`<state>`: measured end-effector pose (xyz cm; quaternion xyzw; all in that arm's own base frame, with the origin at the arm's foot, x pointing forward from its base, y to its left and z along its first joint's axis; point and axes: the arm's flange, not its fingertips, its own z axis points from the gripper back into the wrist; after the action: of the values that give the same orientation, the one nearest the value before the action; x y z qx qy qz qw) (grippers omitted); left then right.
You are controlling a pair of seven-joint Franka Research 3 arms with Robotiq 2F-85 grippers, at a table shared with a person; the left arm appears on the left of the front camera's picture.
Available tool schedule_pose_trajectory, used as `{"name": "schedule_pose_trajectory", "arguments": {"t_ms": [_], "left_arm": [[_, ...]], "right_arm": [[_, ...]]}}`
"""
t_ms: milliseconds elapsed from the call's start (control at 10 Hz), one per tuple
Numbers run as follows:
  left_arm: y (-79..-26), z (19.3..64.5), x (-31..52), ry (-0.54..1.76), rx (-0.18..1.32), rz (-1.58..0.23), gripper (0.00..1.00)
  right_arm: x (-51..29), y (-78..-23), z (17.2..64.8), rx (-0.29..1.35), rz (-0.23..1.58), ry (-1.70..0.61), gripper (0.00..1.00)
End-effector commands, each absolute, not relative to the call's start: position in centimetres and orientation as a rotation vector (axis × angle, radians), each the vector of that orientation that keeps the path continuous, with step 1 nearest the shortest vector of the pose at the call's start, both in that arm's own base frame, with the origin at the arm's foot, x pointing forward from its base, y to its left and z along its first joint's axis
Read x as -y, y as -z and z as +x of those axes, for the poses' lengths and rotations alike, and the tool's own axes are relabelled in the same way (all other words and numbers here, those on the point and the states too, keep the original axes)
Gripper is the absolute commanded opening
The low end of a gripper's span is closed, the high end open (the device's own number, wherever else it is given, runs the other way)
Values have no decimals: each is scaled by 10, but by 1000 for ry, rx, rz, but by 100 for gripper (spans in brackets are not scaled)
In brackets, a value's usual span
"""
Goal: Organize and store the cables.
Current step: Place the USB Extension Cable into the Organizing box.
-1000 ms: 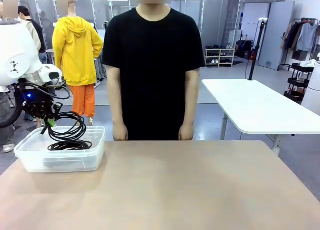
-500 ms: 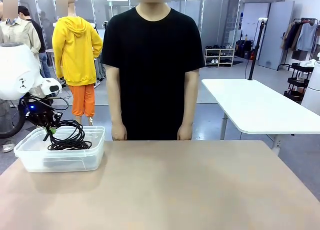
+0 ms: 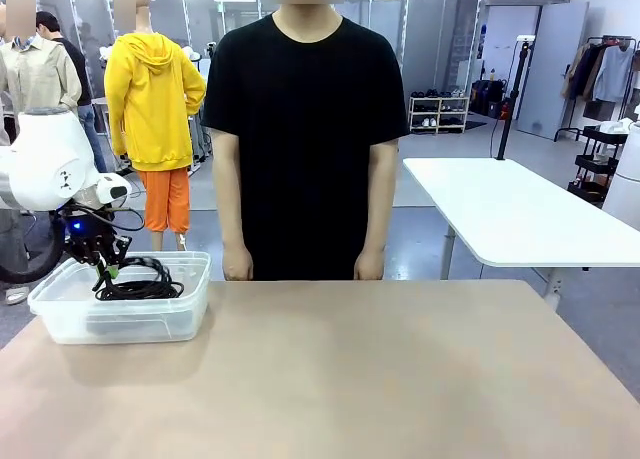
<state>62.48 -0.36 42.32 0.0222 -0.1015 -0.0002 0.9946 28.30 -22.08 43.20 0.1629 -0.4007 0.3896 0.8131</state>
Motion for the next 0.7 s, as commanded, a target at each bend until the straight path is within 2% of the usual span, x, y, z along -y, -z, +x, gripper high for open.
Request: {"name": "schedule_pose_trajectory", "arguments": {"t_ms": [0,100,200,400,500,600], "left_arm": [[-434,622,7,-11,176,51,73],[-434,617,9,-16,166,55,83],[-433,614,11,-15,175,59,100],[-432,607,17,-44,168,70,100],[-431,602,22,-54,182,62,93],[-432,593,28,-18,195,88,100]], "right_arm": [[221,-431,284,869,348,-839,100],[221,-431,284,869,348,-839,100],[221,-431,284,869,348,-839,100],[221,-431,284,869,348,-839,100],[221,-431,284,869,348,-839,100],[221,-431,284,869,348,-839,100]]}}
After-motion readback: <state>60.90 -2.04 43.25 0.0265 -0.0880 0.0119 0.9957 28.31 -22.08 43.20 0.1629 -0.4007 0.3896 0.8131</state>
